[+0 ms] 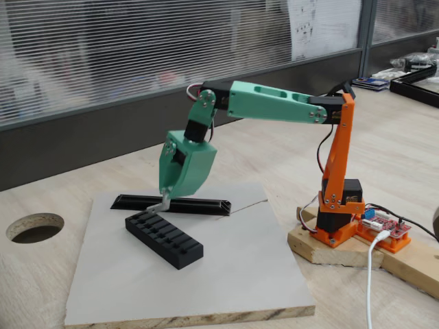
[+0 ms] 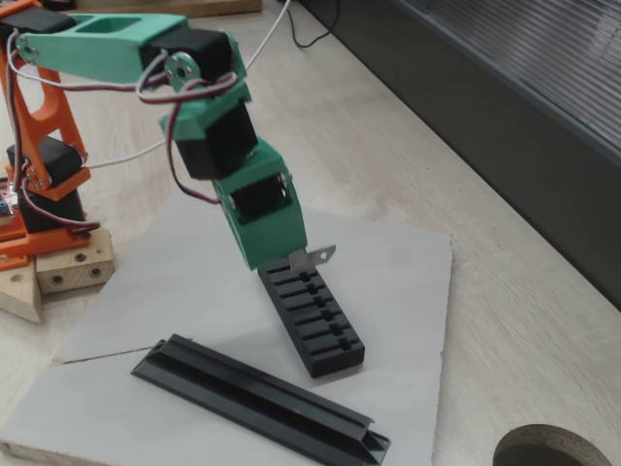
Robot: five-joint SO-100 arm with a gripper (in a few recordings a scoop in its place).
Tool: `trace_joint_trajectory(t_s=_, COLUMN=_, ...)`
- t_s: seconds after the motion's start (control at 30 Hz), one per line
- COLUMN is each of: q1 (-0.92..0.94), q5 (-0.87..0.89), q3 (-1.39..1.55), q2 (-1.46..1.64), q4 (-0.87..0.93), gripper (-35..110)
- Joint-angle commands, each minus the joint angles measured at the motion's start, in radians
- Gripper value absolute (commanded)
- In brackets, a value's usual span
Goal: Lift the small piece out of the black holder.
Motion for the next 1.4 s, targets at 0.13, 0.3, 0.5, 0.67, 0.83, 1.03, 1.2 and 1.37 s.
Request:
trace_joint_trajectory(t_s=0.13, q1=-0.014, q5=0.006, q3=-0.014, q2=0.199, q4=0.005, gripper=9)
trace_joint_trajectory(t_s=0.3, q1=-0.014, q5=0.008, q3=-0.014, q2=0.296, q4=0.003, gripper=9)
trace_joint_trajectory(t_s=0.5, q1=-0.012, q5=0.006, q3=-0.014, q2=0.443, q4=0.002, gripper=9)
trace_joint_trajectory(t_s=0.67, q1=0.063, q5=0.003, q3=-0.014, q2=0.538, q4=0.002, gripper=9)
trace_joint_trajectory(t_s=0.83, q1=0.169, q5=-0.002, q3=-0.014, q2=0.601, q4=0.003, gripper=9)
trace_joint_trajectory(t_s=1.03, q1=0.169, q5=0.006, q3=0.000, q2=0.624, q4=0.012, gripper=9)
trace_joint_trajectory(t_s=1.2, q1=0.163, q5=0.006, q3=0.000, q2=0.624, q4=0.014, gripper=9)
trace_joint_trajectory(t_s=1.37, q1=0.170, q5=0.006, q3=0.000, q2=0.624, q4=0.015, gripper=9)
